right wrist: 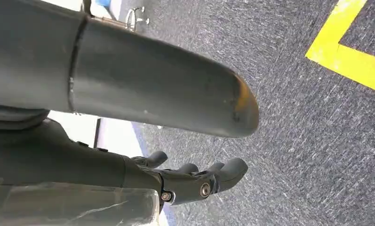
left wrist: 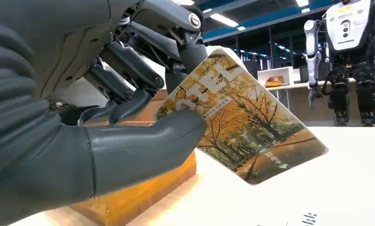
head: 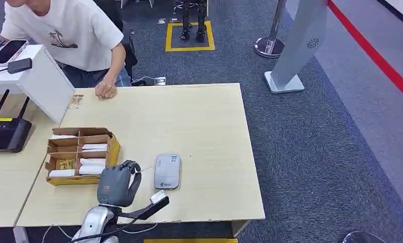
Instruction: Pass the card to the sensor for recognition and then transmit it.
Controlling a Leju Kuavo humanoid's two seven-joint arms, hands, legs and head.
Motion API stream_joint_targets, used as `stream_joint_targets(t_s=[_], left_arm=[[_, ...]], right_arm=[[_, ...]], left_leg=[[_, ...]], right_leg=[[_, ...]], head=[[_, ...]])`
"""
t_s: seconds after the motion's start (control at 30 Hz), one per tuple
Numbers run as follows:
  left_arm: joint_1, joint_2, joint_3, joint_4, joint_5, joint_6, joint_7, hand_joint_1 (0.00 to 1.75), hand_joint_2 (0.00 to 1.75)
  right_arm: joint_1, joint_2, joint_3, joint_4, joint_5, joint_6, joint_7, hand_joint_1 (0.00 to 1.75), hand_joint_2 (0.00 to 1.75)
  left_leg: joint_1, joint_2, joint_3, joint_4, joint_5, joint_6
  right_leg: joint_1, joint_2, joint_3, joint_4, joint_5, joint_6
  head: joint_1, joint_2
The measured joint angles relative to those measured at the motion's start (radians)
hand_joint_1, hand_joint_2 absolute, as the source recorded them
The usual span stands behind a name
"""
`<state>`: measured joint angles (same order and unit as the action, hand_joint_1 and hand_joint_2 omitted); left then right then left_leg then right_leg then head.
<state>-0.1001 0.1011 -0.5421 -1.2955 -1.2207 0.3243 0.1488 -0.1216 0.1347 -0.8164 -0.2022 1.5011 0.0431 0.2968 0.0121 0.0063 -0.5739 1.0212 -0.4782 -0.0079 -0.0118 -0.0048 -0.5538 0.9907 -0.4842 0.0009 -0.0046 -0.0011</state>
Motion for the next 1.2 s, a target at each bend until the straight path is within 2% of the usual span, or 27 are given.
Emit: stream_joint_targets(t_s=[0.23,0.53,1.2], left_arm=[[-0.019,-0.023,0.002,0.007,0.015,-0.011,-0.028,1.75,1.75],[-0.024,-0.069,0.002,0.077,0.026,-0.017,-0.037,1.75,1.75],[-0.02,-0.104,0.002,0.145,0.05,-0.01,-0.043,1.75,1.75]], right_arm=[[-0.009,0.0,0.017,0.0,0.01,0.011,0.009,0.0,0.0],[-0.018,0.003,0.029,0.0,0.014,0.014,0.011,0.0,0.0],[-0.021,0.003,0.029,0.0,0.01,0.015,0.013,0.0,0.0]], left_leg=[[0.0,0.0,0.0,0.0,0.0,0.0],[-0.001,0.0,0.0,0.0,0.0,0.0],[-0.001,0.0,0.0,0.0,0.0,0.0]], right_leg=[[0.0,0.0,0.0,0.0,0.0,0.0],[0.0,0.0,0.0,0.0,0.0,0.0],[0.0,0.0,0.0,0.0,0.0,0.0]], head=[[0.0,0.0],[0.0,0.0],[0.0,0.0]])
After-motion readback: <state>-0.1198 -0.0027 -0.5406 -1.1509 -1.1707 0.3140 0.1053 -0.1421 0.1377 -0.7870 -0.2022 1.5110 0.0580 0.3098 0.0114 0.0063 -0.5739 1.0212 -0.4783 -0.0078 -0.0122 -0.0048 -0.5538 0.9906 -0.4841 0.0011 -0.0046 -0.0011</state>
